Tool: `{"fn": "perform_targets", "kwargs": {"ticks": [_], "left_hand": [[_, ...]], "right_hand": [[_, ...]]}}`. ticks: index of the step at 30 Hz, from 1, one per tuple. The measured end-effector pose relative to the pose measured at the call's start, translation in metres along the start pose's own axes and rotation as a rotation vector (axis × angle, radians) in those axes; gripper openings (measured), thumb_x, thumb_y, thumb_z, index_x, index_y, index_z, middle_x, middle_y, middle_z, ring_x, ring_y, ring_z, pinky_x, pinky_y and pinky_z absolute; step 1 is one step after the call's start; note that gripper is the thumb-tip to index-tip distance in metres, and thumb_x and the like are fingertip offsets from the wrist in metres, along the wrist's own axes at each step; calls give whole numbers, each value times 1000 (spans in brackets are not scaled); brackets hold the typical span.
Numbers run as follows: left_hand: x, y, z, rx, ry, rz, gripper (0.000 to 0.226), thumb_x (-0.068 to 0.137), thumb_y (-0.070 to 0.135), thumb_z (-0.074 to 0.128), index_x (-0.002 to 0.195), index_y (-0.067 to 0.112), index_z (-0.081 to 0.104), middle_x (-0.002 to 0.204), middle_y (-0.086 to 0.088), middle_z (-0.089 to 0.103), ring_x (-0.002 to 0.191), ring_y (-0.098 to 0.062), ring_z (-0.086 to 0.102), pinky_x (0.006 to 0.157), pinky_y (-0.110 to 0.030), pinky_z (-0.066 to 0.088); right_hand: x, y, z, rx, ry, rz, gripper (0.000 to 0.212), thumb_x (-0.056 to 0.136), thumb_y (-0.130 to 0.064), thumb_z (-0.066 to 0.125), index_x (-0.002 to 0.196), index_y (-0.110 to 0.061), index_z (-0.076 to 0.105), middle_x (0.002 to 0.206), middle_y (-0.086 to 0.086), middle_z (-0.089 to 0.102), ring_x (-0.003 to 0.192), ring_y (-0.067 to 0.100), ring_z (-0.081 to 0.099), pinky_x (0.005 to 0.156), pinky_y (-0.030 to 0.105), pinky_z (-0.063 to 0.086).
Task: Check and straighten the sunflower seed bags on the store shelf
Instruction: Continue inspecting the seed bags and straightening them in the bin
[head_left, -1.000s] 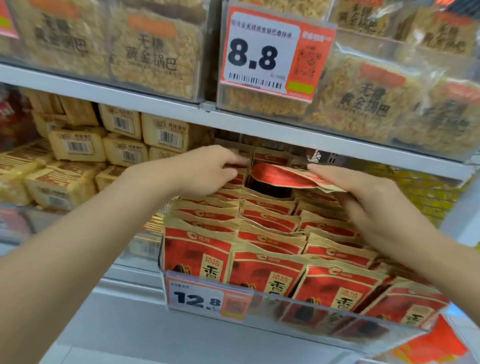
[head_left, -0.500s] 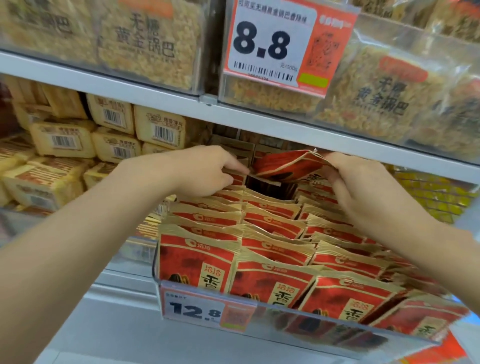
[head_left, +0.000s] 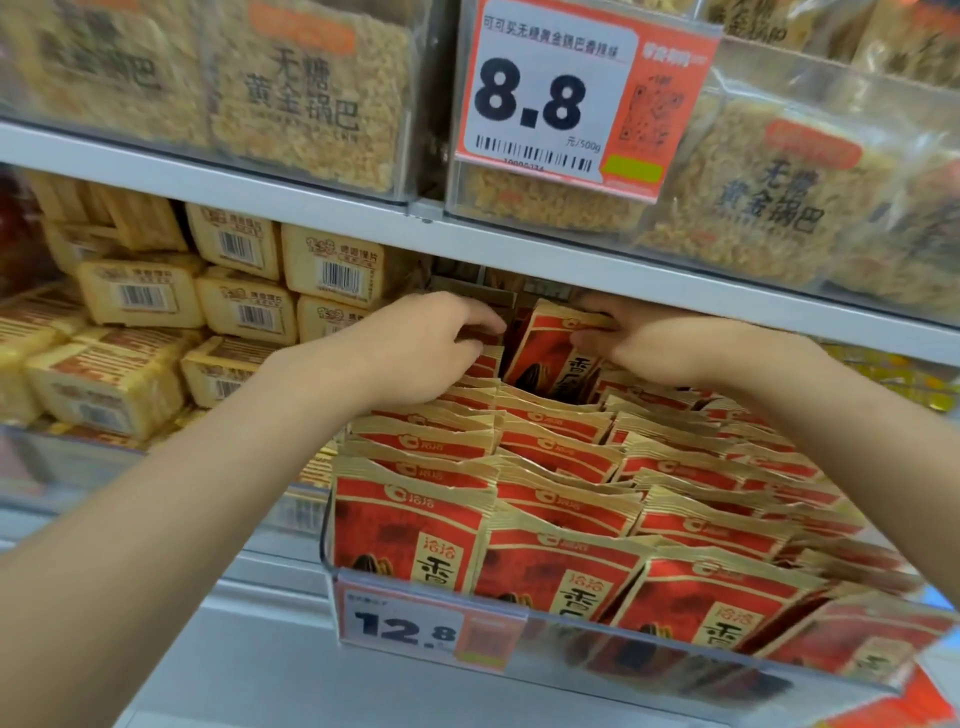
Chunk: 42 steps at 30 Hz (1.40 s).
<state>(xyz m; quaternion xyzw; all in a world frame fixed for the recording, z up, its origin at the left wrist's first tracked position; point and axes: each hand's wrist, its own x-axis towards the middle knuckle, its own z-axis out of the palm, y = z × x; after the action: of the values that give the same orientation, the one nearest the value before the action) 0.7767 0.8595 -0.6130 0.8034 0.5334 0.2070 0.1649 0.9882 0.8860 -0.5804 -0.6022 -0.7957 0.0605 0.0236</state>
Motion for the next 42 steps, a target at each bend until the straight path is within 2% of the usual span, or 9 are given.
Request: {"fn": "perform_targets", "kwargs": {"ticks": [7,14,17,20,26,31,34,37,42], "left_hand": [[7,-4,5,123,-81,-38,44,107,28,36,151,26,36,162,7,22,150,-15,17,119,-26,10],[8,-4,4,91,-40,-44,40,104,23,42,144,30,45,155,2,39,141,-21,37,111,-30,33],[7,-3,3,68,-27,-56,39,104,22,43,142,30,47,148,0,46,126,-19,51,97,-25,41],[6,-1,2,25,-30,-64,41,105,20,42,144,34,42,120,2,57,78,-8,58,62,-18,44],[16,3,6,40,-51,-24,44,107,26,35,151,33,35,159,4,31,146,-18,29,112,-25,24],[21,-3,12,201,-169,-39,41,106,42,25,145,46,39,163,12,16,152,-16,4,121,-47,-4],[21,-5,13,224,-172,-21,41,106,42,24,143,49,39,162,14,17,152,-17,4,120,-52,-5],[20,-5,12,238,-174,-15,41,106,42,23,143,50,39,162,16,16,152,-16,2,120,-52,-6],[18,-6,11,247,-179,-13,41,106,41,22,143,51,37,163,15,13,152,-15,-2,120,-52,-8]], "right_hand": [[-7,-5,1,-106,100,11,47,105,-30,37,151,-22,29,150,11,41,132,31,44,106,33,35],[1,-14,14,-196,51,-14,25,102,-23,45,126,-20,54,122,10,62,90,21,57,72,28,44],[13,-16,18,-202,-59,3,30,102,-28,48,129,-18,57,125,6,62,100,20,59,79,27,44],[14,-15,6,-26,-44,-4,30,100,-36,52,117,-16,66,119,1,64,100,18,58,91,31,47],[6,-12,11,-107,-29,-40,27,98,-33,55,119,-22,69,121,-5,67,101,15,62,89,28,49],[-8,-1,12,64,76,11,33,101,-44,45,124,-31,63,129,-8,61,107,13,57,85,26,44],[-14,6,15,37,184,13,35,105,-35,36,135,-31,53,141,-6,52,115,16,54,81,23,44],[-3,8,17,-1,132,-1,41,107,-31,31,146,-26,42,152,-1,41,135,22,43,100,25,35],[34,-2,17,-72,117,41,39,106,-25,35,144,-15,40,141,12,50,124,30,50,98,33,39]]}}
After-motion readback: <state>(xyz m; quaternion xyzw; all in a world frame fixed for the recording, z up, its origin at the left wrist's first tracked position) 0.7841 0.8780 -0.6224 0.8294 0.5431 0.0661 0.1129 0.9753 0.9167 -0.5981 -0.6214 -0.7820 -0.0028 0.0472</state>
